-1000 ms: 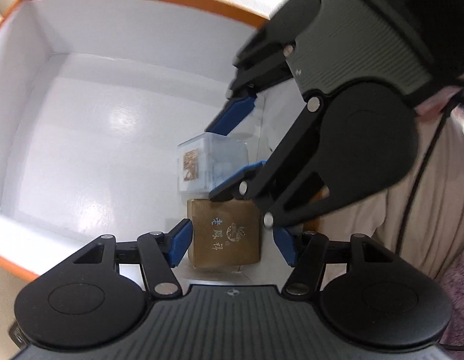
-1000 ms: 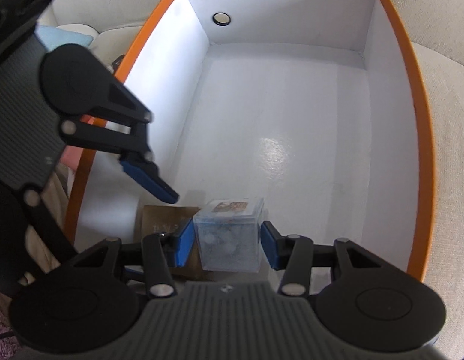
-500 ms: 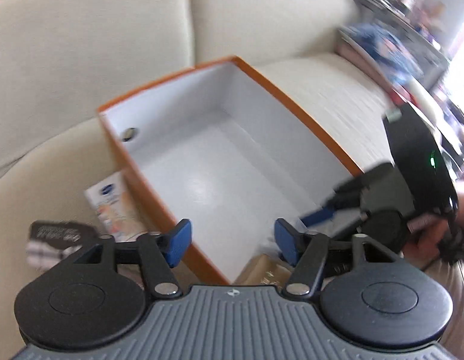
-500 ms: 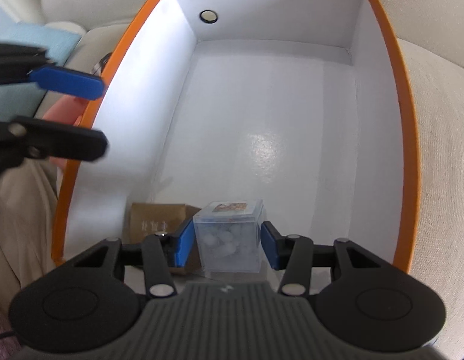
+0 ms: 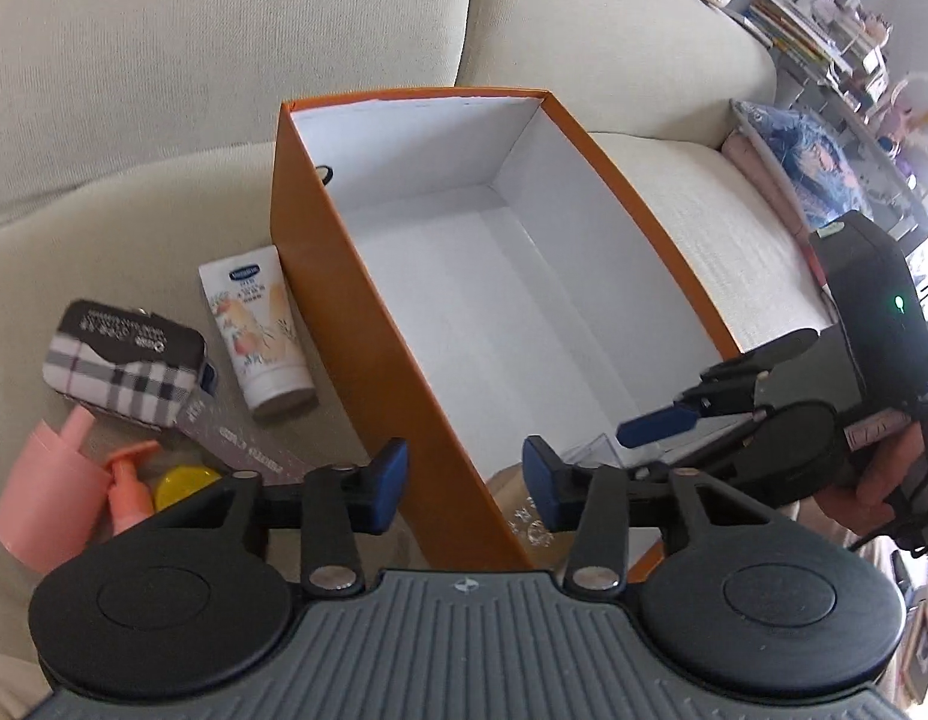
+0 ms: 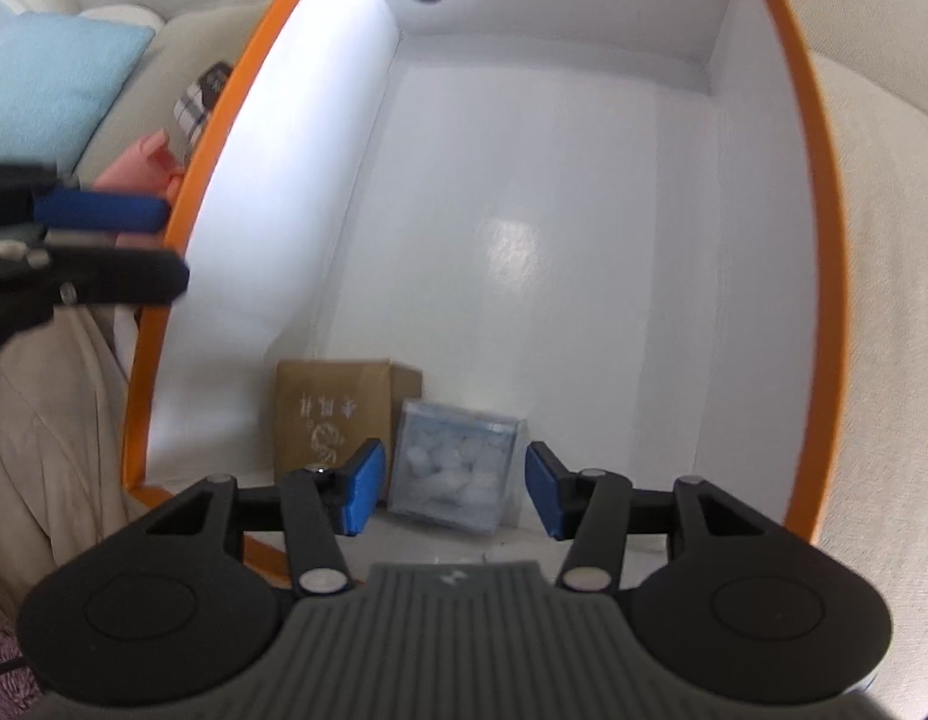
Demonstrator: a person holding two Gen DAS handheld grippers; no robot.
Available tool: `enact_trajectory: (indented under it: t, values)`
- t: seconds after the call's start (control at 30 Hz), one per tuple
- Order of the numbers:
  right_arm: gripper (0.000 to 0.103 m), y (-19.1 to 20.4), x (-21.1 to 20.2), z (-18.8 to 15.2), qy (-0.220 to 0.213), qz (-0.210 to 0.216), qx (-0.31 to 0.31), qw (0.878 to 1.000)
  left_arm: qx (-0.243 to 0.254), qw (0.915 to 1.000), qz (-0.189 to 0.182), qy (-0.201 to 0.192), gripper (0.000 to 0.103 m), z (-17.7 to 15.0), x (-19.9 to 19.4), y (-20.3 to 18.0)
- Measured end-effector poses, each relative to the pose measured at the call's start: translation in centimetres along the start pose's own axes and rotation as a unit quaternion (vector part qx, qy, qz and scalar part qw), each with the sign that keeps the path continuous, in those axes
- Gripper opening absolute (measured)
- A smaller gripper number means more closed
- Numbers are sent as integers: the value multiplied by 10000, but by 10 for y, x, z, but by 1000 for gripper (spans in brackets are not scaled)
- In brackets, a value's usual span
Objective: Organize rigid objects
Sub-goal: 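Open the left tool releasing the gold box while the right tool releases the cube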
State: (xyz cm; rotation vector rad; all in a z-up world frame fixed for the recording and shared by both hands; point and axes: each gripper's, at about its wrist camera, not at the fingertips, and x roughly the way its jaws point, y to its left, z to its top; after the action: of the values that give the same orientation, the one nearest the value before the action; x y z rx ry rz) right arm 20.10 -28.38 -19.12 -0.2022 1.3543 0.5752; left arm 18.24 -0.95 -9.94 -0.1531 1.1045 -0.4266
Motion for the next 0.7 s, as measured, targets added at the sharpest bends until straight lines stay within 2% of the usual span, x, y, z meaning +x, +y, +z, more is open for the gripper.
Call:
enact_trajectory:
  t: [0.1,0.23,0.33,0.47,0.53,0.63,0.7]
  values:
    - [47,-5,2,5,72,100,223,9997,-12,10000,-43,-16,46,-1,-2,1]
    - [46,-2,12,12,203,157,489,9985,-36,9999,-114,-35,45,-1,0,2]
    - [38,1,13,11,283,309,584,9974,-58,9999,-113,-42,45,-1,-1,4]
    - [37,1,14,10,369,504,828,9946,-50,9998,-168,-32,44,-1,0,3]
    - [33,1,16,10,408,512,784,9948,-25,9999,-151,-34,43,0,0,2]
    - [36,10,11,11,202,187,499,9984,-42,9999,-140,-55,43,0,-1,3]
    - [36,13,7,15,-24,271,543,9982,-101,9998,-135,-86,43,-1,-2,4]
